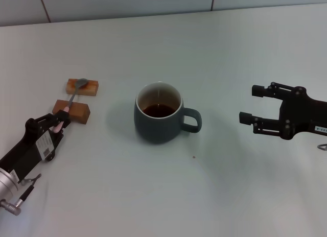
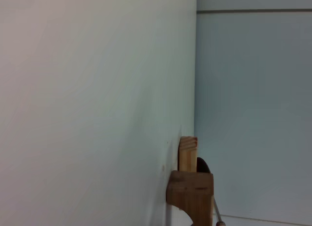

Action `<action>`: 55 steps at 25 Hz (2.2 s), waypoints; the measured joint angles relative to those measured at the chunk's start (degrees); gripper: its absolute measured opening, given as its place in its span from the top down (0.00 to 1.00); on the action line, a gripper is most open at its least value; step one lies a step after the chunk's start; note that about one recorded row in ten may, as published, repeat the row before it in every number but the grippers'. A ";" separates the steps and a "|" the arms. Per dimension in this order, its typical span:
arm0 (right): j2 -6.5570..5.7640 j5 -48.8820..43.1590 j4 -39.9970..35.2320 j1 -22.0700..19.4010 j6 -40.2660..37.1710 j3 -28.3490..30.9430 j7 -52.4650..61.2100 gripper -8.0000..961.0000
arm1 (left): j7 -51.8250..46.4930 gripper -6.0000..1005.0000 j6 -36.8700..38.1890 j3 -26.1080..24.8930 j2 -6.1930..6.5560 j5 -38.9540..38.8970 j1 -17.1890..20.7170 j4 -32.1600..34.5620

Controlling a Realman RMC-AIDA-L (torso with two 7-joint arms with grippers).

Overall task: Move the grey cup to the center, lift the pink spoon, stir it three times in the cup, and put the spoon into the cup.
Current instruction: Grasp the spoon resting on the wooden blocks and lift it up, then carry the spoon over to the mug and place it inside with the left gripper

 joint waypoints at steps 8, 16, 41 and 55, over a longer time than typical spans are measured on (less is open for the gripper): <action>-0.06 0.00 0.01 0.00 0.22 0.00 0.00 0.18 | 1.43 0.85 0.34 -0.56 0.05 0.02 -0.24 -0.08; -0.06 0.00 0.01 0.01 0.55 0.00 0.00 0.18 | 4.53 0.86 4.25 -2.09 0.13 0.01 -0.67 0.26; -0.12 -0.34 0.01 0.79 2.66 0.00 -0.07 0.18 | 15.00 0.86 33.39 18.59 0.27 0.57 -5.81 49.04; -0.15 -0.36 0.00 1.36 3.11 0.00 0.02 0.18 | 4.78 0.85 31.50 39.46 0.53 19.93 -9.82 87.01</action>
